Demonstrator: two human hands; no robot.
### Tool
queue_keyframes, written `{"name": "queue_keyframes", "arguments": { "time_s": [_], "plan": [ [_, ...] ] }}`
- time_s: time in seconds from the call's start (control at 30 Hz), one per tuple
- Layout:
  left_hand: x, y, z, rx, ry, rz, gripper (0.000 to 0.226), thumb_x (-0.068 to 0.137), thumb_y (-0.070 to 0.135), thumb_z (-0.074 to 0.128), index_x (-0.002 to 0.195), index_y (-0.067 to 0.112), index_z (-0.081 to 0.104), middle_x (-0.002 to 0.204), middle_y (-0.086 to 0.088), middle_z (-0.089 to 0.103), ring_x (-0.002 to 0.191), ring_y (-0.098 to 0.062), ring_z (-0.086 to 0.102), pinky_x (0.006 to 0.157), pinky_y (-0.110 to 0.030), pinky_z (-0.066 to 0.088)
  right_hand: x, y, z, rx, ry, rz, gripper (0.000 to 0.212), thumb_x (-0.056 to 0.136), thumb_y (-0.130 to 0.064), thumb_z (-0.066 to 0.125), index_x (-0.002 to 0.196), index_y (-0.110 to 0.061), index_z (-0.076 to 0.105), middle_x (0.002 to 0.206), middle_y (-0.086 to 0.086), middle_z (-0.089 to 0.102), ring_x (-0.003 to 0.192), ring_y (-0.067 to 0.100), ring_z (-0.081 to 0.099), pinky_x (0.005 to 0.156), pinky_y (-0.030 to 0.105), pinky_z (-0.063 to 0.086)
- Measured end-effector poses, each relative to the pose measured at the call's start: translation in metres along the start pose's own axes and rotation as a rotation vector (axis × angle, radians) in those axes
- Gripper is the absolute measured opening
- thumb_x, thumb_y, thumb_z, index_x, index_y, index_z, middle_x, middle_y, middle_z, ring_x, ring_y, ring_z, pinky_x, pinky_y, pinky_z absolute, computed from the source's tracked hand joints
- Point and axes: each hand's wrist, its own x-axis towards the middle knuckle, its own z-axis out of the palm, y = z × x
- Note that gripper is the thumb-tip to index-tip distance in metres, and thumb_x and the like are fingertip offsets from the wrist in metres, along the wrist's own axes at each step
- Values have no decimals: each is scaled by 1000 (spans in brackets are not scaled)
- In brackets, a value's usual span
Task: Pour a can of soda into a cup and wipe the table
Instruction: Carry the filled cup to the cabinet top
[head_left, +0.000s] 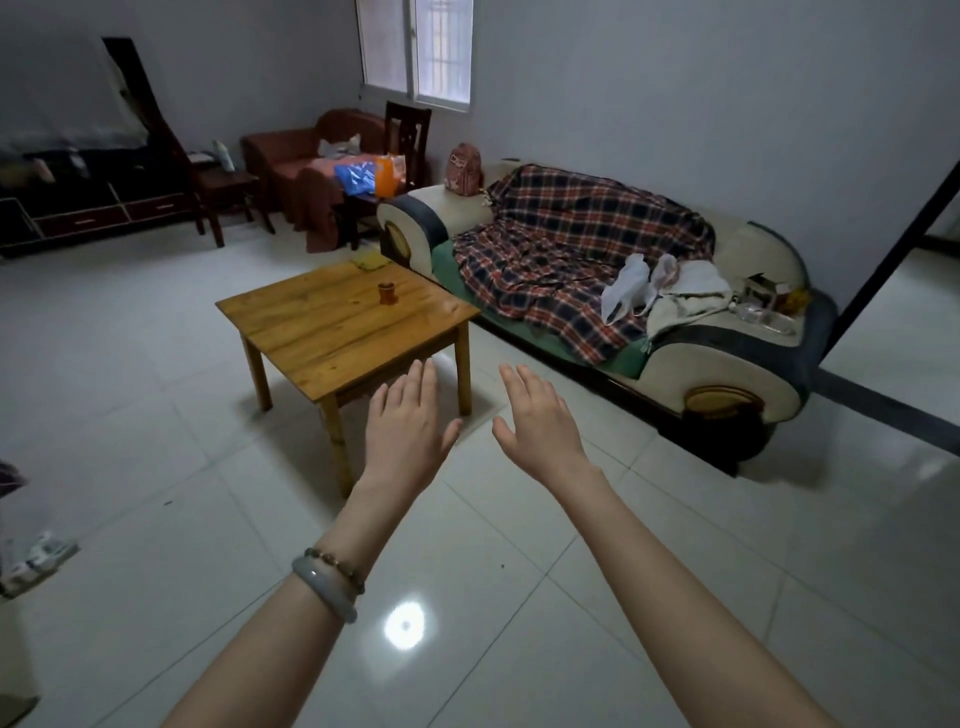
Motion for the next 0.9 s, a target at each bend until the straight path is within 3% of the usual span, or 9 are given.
{"name": "queue_keyframes", "arguments": {
  "time_s": [0.47,0.9],
  "plan": [
    [213,-28,78,59,-26,-77,79,92,52,44,148,6,13,152,-15,26,137,-27,33,112,-41,23,219,71,41,24,-19,-60,71,93,-31,50,149,-10,12,155,11,21,141,25,22,113,37,24],
    [451,-49,162,114,-2,-241,78,93,54,39,148,7,11,153,-13,25,137,-26,32,112,-40,23,481,174,93,35,-94,-185,69,94,-31,48,149,-10,13,154,11,23,141,25,22,113,37,22]
  ]
}}
